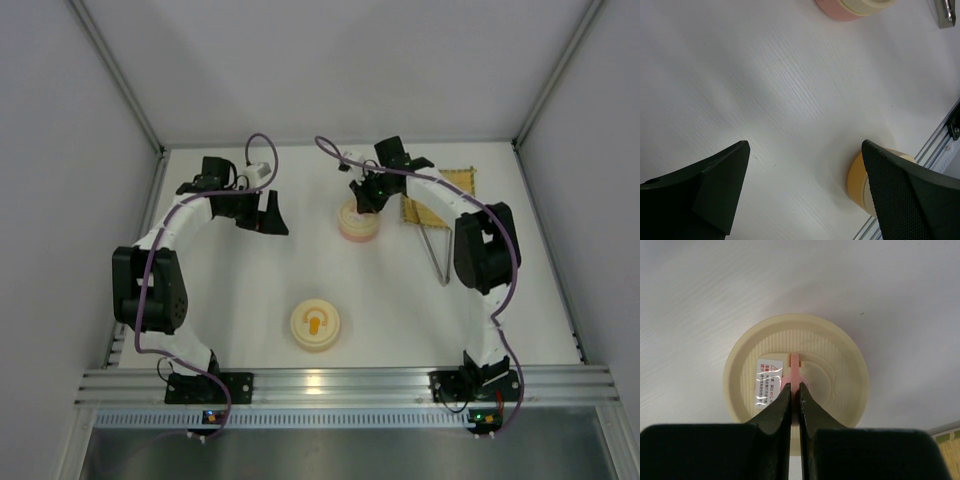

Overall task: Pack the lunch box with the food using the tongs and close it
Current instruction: Close the box lid on the packing box.

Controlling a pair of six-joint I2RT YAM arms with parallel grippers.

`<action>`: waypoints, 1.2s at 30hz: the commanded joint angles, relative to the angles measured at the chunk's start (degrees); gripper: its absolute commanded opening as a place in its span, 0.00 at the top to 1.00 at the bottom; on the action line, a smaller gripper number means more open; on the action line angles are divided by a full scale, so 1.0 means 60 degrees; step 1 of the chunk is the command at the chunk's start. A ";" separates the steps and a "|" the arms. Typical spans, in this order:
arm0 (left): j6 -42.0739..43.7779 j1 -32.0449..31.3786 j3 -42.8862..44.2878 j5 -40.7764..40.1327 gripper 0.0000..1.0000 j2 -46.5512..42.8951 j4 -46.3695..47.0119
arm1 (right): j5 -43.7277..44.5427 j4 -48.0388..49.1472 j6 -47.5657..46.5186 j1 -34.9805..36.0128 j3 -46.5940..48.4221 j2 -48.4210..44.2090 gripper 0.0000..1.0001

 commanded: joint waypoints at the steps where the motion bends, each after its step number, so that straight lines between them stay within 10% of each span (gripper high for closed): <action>1: 0.0129 0.0088 0.0181 0.0397 0.02 -0.0136 0.0084 | -0.0069 0.0146 -0.0157 0.0407 -0.0544 -0.0168 1.00; 36: -0.0296 0.0118 -0.0141 0.0134 0.02 -0.0590 0.0215 | 0.1775 0.3263 0.3371 0.3029 -0.5217 -0.2467 1.00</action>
